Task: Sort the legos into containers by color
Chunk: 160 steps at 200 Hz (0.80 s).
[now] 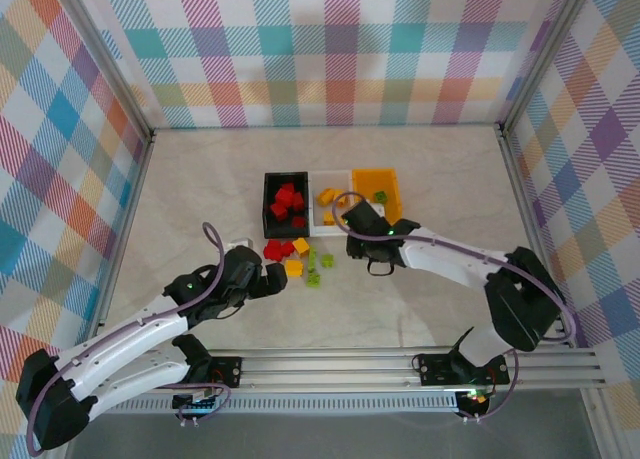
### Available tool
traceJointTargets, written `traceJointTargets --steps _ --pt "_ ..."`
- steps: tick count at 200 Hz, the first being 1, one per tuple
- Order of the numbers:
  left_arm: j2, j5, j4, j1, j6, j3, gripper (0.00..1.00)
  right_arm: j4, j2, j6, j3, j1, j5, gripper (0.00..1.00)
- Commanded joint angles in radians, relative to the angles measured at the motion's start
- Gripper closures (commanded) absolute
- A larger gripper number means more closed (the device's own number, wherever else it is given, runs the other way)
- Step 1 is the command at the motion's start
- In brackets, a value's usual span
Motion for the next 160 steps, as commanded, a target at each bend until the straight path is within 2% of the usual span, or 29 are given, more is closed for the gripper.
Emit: traceJointTargets --steps 1,74,81,97,115,160 --pt "0.021 0.016 0.027 -0.01 0.022 0.034 0.0 -0.017 -0.005 -0.058 0.081 -0.064 0.042 0.68" --pt "0.15 0.015 0.073 -0.064 0.041 0.08 0.0 -0.097 0.289 -0.126 0.432 -0.234 -0.012 0.63" --pt "0.163 0.012 0.08 -0.075 0.043 0.083 0.0 -0.103 0.307 -0.131 0.459 -0.24 -0.02 0.58" --pt "0.197 0.004 0.105 -0.101 0.044 0.092 0.0 -0.121 0.331 -0.136 0.507 -0.247 -0.041 0.33" --pt "0.243 -0.006 0.134 -0.133 0.045 0.102 0.01 -0.123 0.306 -0.137 0.512 -0.246 -0.06 0.25" --pt "0.411 -0.045 0.216 -0.234 0.056 0.162 0.09 -0.032 0.115 -0.122 0.302 -0.235 -0.098 0.24"
